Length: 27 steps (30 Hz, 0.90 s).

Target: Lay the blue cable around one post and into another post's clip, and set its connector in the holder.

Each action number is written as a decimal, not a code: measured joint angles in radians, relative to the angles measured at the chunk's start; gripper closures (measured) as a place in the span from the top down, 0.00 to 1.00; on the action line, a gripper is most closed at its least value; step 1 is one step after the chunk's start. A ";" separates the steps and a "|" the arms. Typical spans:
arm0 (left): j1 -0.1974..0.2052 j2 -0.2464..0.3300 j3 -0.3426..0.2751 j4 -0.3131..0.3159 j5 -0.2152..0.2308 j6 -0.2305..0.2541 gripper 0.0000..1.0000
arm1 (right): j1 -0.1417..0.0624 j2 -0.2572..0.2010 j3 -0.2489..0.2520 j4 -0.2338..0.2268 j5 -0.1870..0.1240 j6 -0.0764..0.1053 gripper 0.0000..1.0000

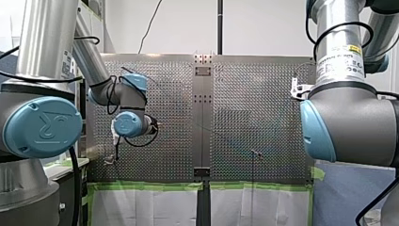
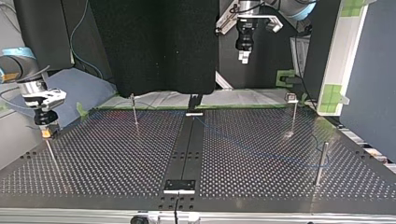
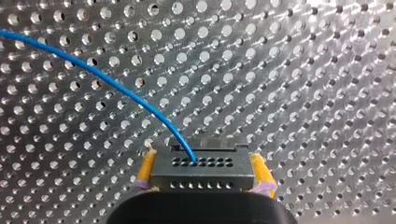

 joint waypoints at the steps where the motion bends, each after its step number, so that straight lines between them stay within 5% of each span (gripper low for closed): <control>1: 0.000 0.000 0.000 0.000 0.000 0.000 1.00 | 0.000 0.000 -0.001 0.000 -0.002 0.000 0.00; 27: 0.007 -0.001 -0.001 -0.001 0.002 0.003 1.00 | -0.006 0.007 -0.004 -0.007 -0.010 -0.001 0.00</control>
